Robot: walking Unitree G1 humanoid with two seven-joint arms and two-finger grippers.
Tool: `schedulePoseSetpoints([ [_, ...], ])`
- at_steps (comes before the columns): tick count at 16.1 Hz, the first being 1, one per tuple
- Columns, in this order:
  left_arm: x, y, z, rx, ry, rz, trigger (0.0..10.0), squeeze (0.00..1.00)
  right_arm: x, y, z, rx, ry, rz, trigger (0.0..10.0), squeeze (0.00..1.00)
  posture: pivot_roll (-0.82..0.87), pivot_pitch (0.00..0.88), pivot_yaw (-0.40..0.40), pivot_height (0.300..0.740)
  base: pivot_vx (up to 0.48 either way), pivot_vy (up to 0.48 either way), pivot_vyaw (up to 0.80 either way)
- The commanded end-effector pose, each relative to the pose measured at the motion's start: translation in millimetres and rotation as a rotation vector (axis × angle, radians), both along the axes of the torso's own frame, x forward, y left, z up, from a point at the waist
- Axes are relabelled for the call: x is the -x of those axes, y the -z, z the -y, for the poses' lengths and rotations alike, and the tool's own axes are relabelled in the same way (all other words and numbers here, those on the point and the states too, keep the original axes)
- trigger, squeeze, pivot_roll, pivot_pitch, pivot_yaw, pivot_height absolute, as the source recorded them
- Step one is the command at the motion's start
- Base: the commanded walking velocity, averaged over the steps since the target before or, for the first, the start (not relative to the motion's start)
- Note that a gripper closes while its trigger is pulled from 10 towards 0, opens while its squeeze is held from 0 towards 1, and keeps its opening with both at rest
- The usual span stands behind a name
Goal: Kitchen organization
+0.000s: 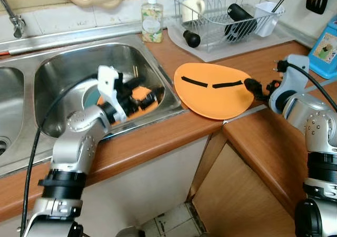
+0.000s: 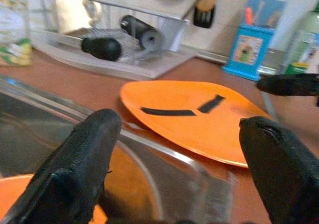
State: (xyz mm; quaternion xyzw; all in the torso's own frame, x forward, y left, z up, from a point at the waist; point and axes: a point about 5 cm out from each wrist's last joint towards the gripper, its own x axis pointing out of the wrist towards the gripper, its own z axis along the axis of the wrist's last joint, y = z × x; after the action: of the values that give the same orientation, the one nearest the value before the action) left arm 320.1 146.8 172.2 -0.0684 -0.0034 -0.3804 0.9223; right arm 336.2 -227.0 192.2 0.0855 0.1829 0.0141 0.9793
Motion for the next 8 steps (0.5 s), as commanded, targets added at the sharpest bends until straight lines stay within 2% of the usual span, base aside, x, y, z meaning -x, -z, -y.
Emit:
schedulePoseSetpoints([
  [1,4.1,-2.0,4.6,-0.013,0.046,-0.004,10.0,0.92,0.0,6.3,0.6,-0.058,-0.004,-0.039,10.0,0.0,-0.15,0.0,0.004,0.74,0.0,0.0,0.0],
  [2,4.6,1.8,5.4,-0.024,0.046,-0.022,10.0,0.8,-0.4,11.1,-1.5,-0.101,-0.02,-0.056,10.0,0.0,-0.16,0.0,0.003,0.74,0.0,0.0,0.0],
  [4,-0.2,4.3,5.0,0.008,-0.002,-0.057,10.0,0.21,-2.3,17.9,-7.5,-0.184,-0.065,-0.056,10.0,0.0,-0.15,0.0,0.002,0.74,0.0,0.0,0.0],
  [5,-3.6,3.8,5.4,0.028,-0.029,-0.066,10.0,0.0,-4.0,21.3,-10.5,-0.205,-0.078,-0.058,10.0,0.0,-0.15,0.0,0.001,0.74,0.0,0.0,0.0],
  [7,-8.6,4.5,4.9,0.042,-0.074,-0.091,10.0,0.0,-5.5,25.6,-15.0,-0.2,-0.1,-0.075,10.0,0.0,-0.15,0.0,0.003,0.74,0.0,0.0,0.0],
  [8,-16.0,6.8,4.1,0.05,-0.128,-0.129,10.0,0.0,-5.7,29.2,-25.4,-0.22,-0.148,-0.095,10.0,0.0,-0.14,0.0,0.006,0.74,0.0,0.0,0.0],
])
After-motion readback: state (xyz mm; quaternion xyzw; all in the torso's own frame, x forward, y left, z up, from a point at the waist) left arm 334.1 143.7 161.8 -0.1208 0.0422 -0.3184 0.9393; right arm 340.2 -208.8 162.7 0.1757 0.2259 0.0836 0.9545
